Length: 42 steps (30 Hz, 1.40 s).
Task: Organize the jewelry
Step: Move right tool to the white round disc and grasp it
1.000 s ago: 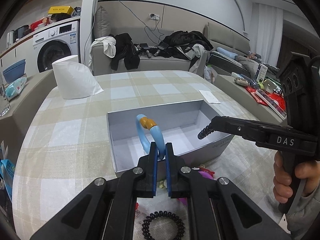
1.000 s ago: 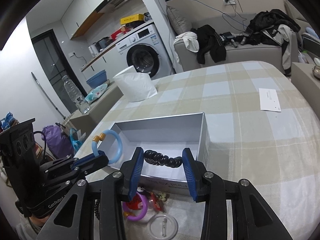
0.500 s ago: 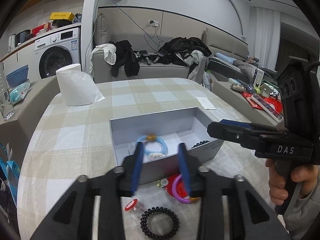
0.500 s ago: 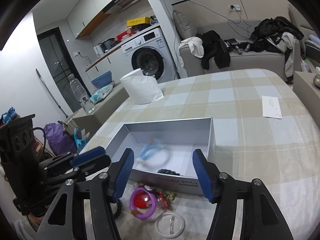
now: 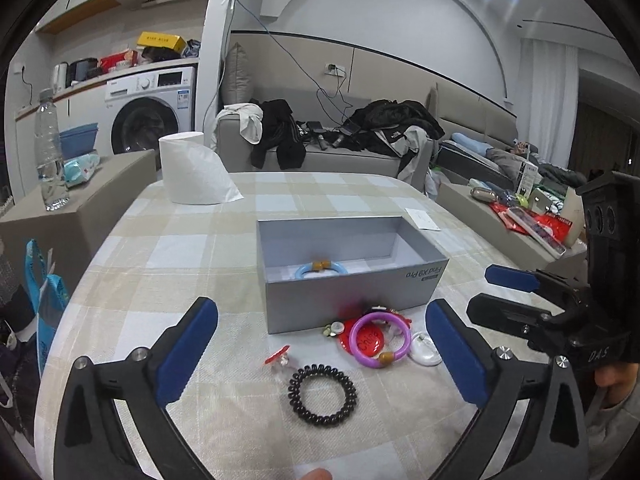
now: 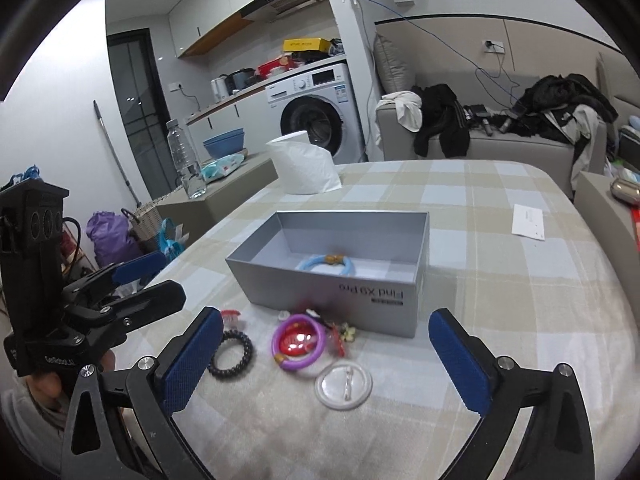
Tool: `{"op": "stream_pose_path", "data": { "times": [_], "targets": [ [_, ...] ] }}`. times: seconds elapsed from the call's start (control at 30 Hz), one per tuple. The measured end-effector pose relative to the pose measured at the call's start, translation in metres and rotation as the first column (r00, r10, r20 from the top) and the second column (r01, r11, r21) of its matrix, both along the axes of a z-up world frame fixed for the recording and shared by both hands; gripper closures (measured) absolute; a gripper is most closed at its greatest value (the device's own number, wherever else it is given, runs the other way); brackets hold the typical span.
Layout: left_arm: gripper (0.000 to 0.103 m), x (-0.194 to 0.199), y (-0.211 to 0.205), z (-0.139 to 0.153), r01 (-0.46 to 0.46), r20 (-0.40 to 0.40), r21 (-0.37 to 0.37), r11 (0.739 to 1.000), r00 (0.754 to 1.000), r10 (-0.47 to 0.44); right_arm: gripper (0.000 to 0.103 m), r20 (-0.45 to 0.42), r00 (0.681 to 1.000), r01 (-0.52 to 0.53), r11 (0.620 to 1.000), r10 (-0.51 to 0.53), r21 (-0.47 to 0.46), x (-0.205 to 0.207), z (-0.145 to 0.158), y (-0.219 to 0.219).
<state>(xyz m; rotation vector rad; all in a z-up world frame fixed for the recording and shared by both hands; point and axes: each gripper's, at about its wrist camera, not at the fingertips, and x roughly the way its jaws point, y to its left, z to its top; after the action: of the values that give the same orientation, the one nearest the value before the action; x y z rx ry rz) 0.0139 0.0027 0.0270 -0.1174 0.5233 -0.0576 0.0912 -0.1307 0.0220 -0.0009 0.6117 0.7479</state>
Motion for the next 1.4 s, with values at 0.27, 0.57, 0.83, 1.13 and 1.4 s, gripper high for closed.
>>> {"op": "stream_pose_path", "data": {
  "times": [0.27, 0.57, 0.83, 1.13, 1.4],
  "targets": [
    [0.002, -0.003, 0.007, -0.015, -0.026, -0.007, 0.022, 0.999, 1.000, 0.026, 0.000, -0.043, 0.999, 0.023, 1.000, -0.023, 0.013, 0.007, -0.017, -0.008],
    [0.002, -0.007, 0.007, -0.025, -0.026, -0.028, 0.038, 0.999, 0.999, 0.027, 0.000, -0.065, 0.997, 0.035, 0.999, -0.034, 0.014, 0.007, -0.025, -0.014],
    [0.002, -0.008, 0.004, -0.028, 0.003, -0.043, 0.049, 0.999, 0.999, -0.001, 0.000, -0.058, 0.998, 0.030, 0.998, -0.033, -0.050, 0.004, -0.027, -0.004],
    [0.002, -0.006, 0.010, -0.030, -0.013, -0.063, 0.006, 1.000, 0.998, 0.013, 0.000, -0.047, 0.994, 0.085, 0.975, -0.096, -0.204, 0.003, -0.028, 0.008],
    [0.002, -0.005, 0.010, -0.030, -0.015, -0.070, 0.002, 1.000, 0.997, 0.015, 0.016, -0.045, 0.996, 0.052, 0.939, -0.071, -0.340, 0.000, -0.042, 0.024]
  ]
}}
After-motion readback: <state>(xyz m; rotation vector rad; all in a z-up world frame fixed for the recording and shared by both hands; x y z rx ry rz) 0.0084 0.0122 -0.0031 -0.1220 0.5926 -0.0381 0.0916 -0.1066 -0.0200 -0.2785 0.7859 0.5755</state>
